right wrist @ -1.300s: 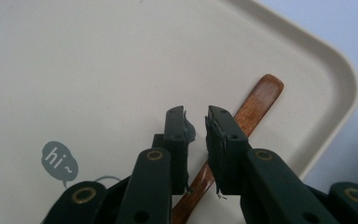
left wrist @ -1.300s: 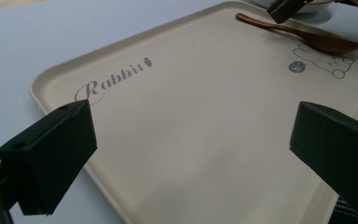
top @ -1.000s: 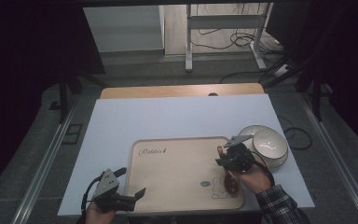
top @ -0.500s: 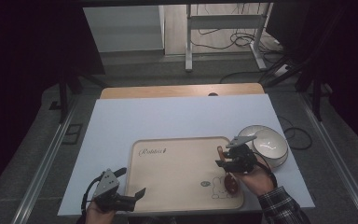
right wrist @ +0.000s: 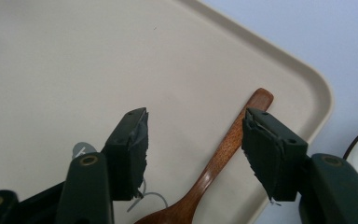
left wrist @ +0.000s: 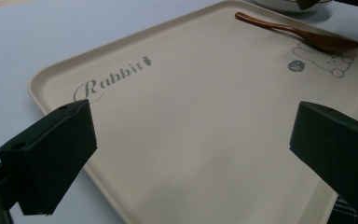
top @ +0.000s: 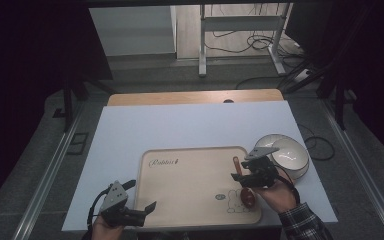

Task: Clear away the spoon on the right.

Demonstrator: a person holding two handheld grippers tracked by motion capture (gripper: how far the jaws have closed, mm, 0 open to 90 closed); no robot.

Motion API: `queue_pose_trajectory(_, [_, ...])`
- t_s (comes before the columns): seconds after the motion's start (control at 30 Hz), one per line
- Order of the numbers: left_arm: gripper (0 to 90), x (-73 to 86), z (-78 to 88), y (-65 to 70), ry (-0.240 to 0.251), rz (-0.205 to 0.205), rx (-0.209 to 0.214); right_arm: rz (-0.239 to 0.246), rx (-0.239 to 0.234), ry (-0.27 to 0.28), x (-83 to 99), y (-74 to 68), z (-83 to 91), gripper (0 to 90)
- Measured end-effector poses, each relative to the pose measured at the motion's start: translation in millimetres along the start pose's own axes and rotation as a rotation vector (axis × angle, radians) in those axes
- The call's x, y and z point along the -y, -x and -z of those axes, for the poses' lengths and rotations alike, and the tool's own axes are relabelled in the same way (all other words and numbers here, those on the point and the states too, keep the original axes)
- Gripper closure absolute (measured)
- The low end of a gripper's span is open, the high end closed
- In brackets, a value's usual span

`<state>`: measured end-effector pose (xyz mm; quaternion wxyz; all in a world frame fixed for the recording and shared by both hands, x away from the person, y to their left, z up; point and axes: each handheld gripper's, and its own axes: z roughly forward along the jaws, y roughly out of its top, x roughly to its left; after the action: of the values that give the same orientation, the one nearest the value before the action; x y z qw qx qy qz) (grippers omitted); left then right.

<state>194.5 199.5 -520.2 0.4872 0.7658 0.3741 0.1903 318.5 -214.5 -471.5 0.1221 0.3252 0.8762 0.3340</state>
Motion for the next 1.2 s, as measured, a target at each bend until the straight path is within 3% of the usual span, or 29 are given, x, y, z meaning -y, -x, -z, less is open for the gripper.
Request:
queue_pose_trajectory(0.73, [0.2, 0.0, -0.2, 0.7, -0.002, 0.000, -0.007, 0.001, 0.014, 0.046, 16.0, -2.9, 17.7, 29.8])
queue_pose_trajectory(1.2, [0.1, 0.2, 0.2, 0.5, 0.000, 0.002, -0.008, 0.021, 0.027, 0.091, 25.5, -7.7, 33.9, 17.5])
